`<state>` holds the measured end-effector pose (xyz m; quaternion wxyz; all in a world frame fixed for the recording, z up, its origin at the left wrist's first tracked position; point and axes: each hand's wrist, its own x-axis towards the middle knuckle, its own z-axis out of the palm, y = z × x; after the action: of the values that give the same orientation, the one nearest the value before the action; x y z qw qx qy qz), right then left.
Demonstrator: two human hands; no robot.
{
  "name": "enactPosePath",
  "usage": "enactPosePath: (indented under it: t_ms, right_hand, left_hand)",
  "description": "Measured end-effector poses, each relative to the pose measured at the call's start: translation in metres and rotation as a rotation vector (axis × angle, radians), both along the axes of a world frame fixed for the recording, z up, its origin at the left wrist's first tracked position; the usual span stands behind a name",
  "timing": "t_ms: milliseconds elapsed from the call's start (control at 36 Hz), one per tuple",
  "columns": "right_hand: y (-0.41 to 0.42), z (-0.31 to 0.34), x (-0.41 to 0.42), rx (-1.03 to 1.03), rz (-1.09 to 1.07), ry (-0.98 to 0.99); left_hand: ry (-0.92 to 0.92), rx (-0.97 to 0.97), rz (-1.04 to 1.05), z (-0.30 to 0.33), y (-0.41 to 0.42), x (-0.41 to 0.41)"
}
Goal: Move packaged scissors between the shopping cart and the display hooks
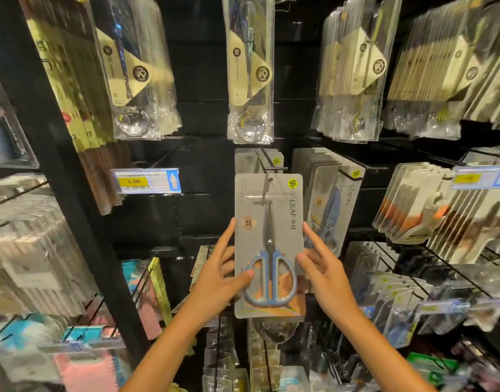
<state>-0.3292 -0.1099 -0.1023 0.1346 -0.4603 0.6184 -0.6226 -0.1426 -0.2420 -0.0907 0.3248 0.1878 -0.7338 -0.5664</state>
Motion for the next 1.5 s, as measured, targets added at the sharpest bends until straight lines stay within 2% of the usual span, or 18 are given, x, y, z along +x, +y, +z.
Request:
enactPosePath:
  t_ms: [194, 389, 639, 833, 944, 1028, 1194, 1389, 1500]
  right_hand:
    - [-0.025, -0.006, -0.01, 0.057, 0.103, -0.063]
    - [-0.073, -0.01, -0.031, 0.125, 0.128, 0.036]
    - [-0.135, -0.006, -0.063, 0.219, 0.092, 0.014]
    - [-0.151, -0.009, -0.079, 0.22, 0.017, 0.013]
    - [-0.138, -0.012, -0.072, 0.203, -0.042, 0.107]
    - [-0.124, -0.023, -0.064, 0.131, -0.044, 0.149]
    - [-0.106, -0.044, -0.043, 0.184, 0.202, 0.247]
    - [-0.103, -0.055, 0.005, 0.307, 0.539, 0.531]
    - [-0.101, -0.067, 0.048, 0.328, 0.727, 0.595]
  left_hand:
    - [-0.101, -0.046, 0.063, -0.001, -0.014, -0.02]
    - [-0.161, -0.06, 0.141, 0.002, -0.043, -0.053]
    - [-0.21, -0.017, 0.227, 0.018, -0.075, -0.092]
    - [-0.197, 0.002, 0.307, 0.02, -0.089, -0.105]
    - [-0.223, -0.079, 0.37, 0.015, -0.083, -0.1]
    - [-0.275, -0.222, 0.433, -0.001, -0.076, -0.085]
    - [-0.442, -0.497, 0.463, -0.036, -0.05, -0.033]
    - [-0.674, -0.672, 0.482, -0.046, 0.001, 0.061]
    - [-0.817, -0.707, 0.496, -0.062, 0.032, 0.128]
